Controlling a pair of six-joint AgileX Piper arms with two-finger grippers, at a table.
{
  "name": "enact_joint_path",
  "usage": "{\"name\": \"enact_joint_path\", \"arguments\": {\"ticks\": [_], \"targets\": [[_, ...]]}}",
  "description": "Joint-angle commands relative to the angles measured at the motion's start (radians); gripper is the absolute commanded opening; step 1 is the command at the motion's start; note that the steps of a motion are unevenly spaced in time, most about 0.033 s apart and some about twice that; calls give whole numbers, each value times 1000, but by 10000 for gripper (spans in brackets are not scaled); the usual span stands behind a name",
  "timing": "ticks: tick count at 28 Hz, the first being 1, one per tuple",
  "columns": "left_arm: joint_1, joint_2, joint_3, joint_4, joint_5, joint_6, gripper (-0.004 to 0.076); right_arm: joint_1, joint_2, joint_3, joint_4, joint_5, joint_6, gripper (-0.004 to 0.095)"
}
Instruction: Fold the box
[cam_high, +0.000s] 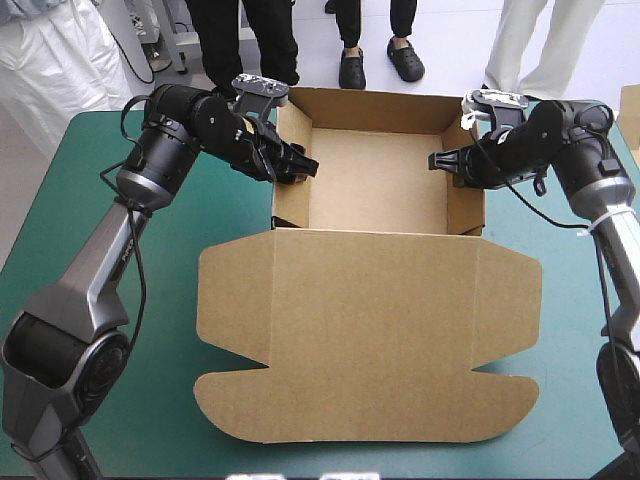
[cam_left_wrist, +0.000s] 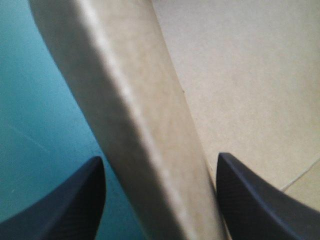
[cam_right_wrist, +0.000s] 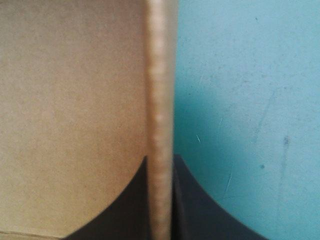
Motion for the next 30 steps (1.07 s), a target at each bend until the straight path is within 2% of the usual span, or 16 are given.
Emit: {"name": "enact_joint_path", "arguments": {"ticks": [1, 7, 11, 17, 24, 30], "targets": [[-4, -39, -41, 25, 47, -21, 452, -1, -47, -32, 49, -20, 5, -8], [-4, -36, -41, 39, 45, -40, 381, -1, -47, -32, -17, 13, 18, -8], [-4, -17, -41, 60, 45, -78, 264, 4, -47, -32, -46, 29, 29, -7], [-4, 18, -41, 97, 45, -101, 123, 67, -37, -32, -185, 42, 108, -7], [-4, 50, -41, 157, 45, -101, -34, 147, 33, -32, -211, 42, 159, -2], [-4, 63, -23, 256, 34, -101, -32, 167, 99, -36, -206, 5, 197, -2]]}}
